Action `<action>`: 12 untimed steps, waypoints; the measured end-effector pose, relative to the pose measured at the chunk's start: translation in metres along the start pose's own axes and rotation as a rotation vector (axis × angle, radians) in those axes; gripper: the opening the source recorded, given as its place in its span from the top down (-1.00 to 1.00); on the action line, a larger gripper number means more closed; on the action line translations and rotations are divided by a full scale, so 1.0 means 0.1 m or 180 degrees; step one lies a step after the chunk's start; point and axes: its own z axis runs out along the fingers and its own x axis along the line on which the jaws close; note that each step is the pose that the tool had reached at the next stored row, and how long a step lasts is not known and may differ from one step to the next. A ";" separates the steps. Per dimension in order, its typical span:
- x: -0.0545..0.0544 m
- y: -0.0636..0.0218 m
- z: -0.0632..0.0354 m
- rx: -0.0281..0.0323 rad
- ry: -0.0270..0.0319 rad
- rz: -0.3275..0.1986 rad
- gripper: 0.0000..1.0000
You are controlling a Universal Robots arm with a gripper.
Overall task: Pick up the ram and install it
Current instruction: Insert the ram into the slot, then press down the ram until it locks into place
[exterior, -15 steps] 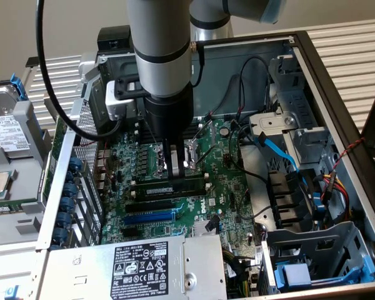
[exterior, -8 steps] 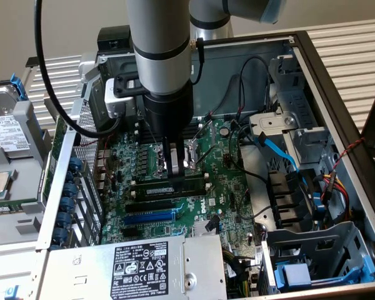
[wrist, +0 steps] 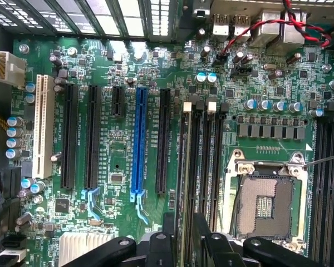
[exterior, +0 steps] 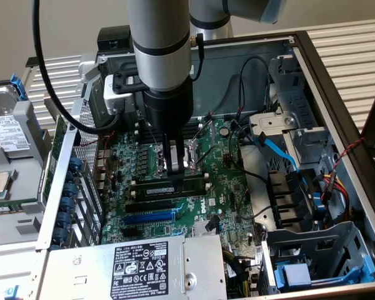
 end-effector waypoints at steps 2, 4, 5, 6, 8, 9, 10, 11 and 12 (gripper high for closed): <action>0.00 0.000 -0.005 0.0000 -0.0001 0.0000 0.44; 0.00 0.000 -0.009 0.0000 0.0000 0.0000 0.44; 0.00 0.000 -0.011 0.0000 0.0000 0.0000 0.44; 0.00 0.000 -0.015 0.0000 0.0000 0.0000 0.44; 0.00 0.000 -0.024 -0.0001 0.0001 0.0000 0.44; 0.00 0.000 -0.030 0.0000 0.0000 0.0000 0.44; 0.00 0.000 -0.039 0.0000 0.0000 0.0000 0.44; 0.00 -0.001 -0.049 0.0000 0.0000 0.0000 0.44; 0.00 -0.001 -0.054 0.0000 0.0000 0.0000 0.44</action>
